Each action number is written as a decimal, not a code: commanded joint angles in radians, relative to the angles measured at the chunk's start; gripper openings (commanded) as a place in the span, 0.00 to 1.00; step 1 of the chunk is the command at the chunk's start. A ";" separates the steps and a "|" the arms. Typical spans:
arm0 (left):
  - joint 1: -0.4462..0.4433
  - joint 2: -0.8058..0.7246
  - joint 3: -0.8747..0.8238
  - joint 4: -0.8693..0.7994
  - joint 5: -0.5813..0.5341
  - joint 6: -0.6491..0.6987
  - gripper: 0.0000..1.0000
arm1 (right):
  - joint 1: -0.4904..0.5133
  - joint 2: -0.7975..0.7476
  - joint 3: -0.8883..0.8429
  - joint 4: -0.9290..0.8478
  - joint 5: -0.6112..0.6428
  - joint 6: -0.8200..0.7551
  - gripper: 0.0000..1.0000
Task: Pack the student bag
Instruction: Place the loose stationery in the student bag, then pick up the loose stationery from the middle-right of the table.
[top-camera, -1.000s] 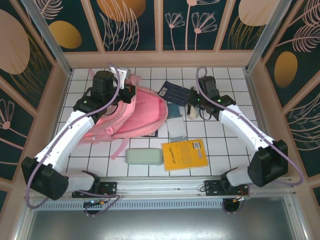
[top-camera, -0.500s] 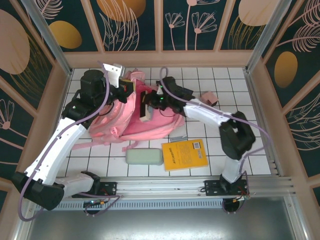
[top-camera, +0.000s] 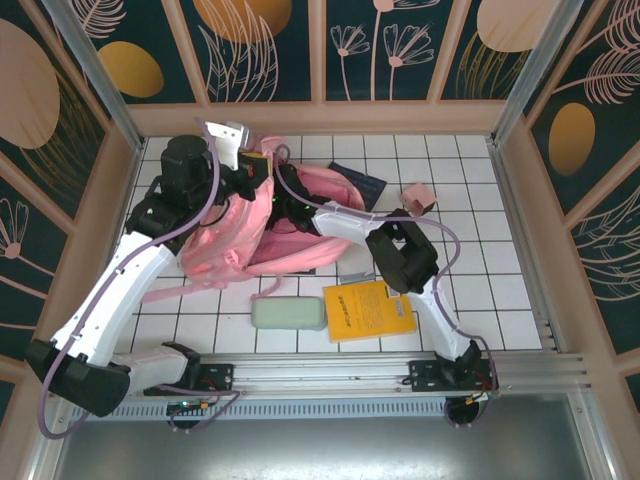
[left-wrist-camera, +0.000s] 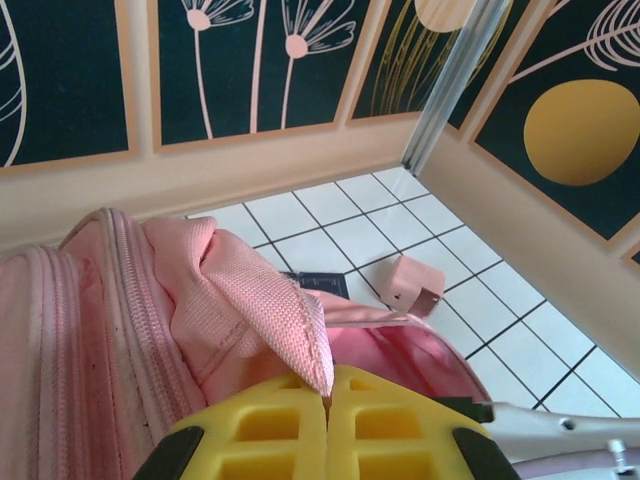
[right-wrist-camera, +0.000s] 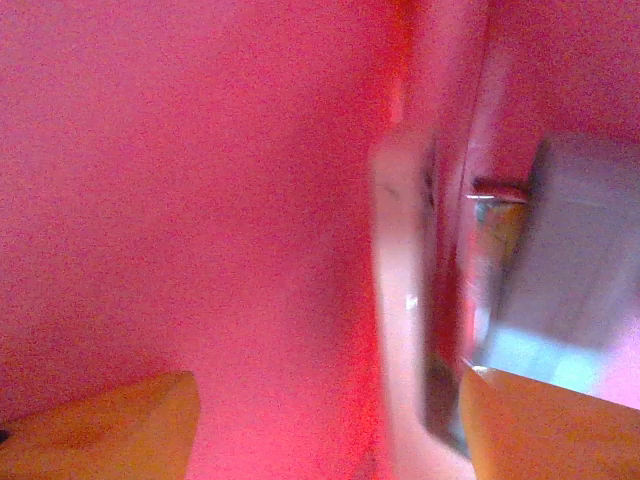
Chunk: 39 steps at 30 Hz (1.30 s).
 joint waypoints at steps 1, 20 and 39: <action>-0.006 -0.028 0.079 0.182 0.014 0.022 0.00 | 0.003 -0.025 0.043 0.113 -0.040 0.027 0.72; -0.002 -0.102 -0.029 0.081 -0.254 0.011 0.00 | -0.086 -0.531 -0.374 -0.148 0.126 -0.510 0.87; -0.002 -0.037 -0.209 0.236 0.025 -0.148 0.00 | -0.688 -0.605 -0.408 -0.605 0.590 -0.832 0.97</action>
